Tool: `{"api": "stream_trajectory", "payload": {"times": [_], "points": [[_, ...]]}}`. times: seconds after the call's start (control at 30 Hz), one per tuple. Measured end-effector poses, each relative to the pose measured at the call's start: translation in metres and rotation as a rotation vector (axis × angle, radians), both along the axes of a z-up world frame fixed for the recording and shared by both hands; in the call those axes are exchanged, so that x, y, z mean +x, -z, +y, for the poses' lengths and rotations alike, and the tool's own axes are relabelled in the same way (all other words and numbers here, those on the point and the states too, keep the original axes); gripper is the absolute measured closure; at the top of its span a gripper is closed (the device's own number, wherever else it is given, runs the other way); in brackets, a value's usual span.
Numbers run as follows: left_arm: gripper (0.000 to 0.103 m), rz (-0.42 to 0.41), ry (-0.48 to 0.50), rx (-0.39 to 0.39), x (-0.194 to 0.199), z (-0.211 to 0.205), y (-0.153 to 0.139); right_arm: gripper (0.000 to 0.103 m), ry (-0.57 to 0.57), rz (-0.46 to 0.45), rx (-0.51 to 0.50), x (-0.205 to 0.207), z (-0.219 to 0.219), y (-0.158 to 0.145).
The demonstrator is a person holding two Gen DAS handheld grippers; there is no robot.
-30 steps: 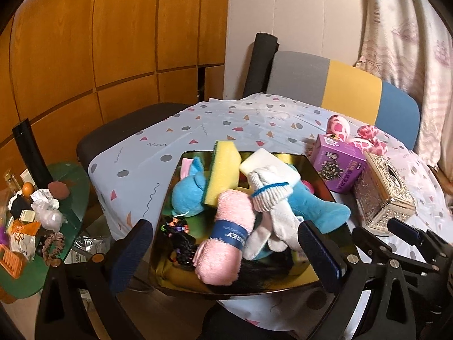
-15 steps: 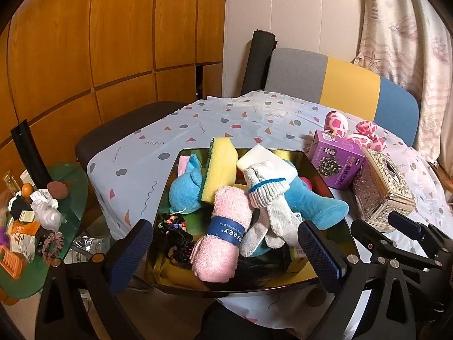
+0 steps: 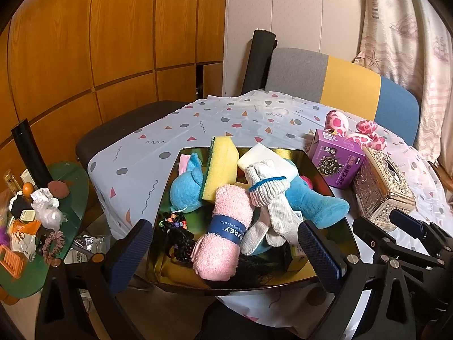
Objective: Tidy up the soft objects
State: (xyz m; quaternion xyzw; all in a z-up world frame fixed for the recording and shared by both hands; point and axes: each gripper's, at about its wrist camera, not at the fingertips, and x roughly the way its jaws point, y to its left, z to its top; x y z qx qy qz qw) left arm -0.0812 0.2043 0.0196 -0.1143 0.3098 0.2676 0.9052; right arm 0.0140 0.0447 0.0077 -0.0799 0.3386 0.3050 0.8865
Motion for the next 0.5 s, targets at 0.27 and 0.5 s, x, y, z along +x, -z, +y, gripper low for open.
{"api": "stream_trajectory", "payload": {"times": [0.27,0.5], "points": [[0.0,0.001,0.002,0.002,-0.0019,-0.0009,0.0003,0.026,0.003,-0.002,0.0,-0.0004,-0.0007,-0.0005],[0.0,0.001,0.002,0.001,-0.0024,-0.0013,0.0001,0.026,0.004,-0.005,0.003,-0.0017,-0.002,-0.0021]]}}
